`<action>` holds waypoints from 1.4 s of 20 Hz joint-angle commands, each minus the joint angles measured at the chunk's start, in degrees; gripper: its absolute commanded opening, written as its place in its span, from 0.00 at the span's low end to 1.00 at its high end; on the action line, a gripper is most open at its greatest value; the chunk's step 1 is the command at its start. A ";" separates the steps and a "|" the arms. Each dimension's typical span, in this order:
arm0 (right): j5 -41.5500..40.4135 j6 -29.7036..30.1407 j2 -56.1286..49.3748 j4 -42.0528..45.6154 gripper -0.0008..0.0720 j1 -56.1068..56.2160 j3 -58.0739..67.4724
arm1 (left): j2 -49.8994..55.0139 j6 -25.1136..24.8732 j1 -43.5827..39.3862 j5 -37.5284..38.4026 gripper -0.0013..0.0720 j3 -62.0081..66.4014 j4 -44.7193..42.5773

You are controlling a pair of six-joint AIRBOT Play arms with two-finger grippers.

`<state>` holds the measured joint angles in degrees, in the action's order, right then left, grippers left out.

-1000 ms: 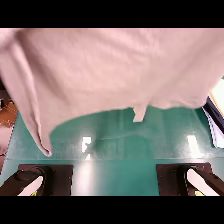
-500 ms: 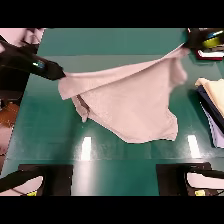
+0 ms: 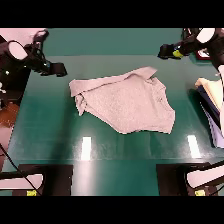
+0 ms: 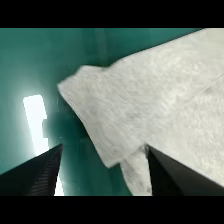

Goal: Fold the shirts.

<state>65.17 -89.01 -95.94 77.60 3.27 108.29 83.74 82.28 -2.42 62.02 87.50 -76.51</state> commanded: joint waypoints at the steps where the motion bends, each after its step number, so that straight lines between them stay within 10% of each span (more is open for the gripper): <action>1: 8.59 0.02 -0.42 -0.07 0.61 -1.53 4.42 | -0.35 0.37 3.69 8.74 0.86 4.07 0.79; 5: 15.61 2.25 5.20 -0.09 0.61 -1.51 -2.69 | -4.68 0.24 4.15 13.84 0.86 -3.91 3.34; 13: 9.03 3.13 20.26 -6.05 0.61 1.46 -27.12 | -13.99 0.28 -6.43 -7.54 0.86 -40.09 11.45; 23: 5.84 3.10 27.85 -6.03 0.61 2.21 -35.95 | -11.45 1.77 -13.55 -20.50 0.84 -43.04 11.96; 25: 5.92 3.10 27.93 -6.03 0.61 2.21 -35.93 | -11.50 1.77 -13.55 -21.07 0.46 -42.75 12.41; 28: 6.84 3.10 27.93 -6.05 0.61 2.21 -35.91 | -11.50 1.86 -13.55 -20.94 0.36 -42.75 12.44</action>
<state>71.37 -85.89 -68.27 71.57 5.43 72.64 72.10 84.01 -15.66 41.91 44.77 -64.36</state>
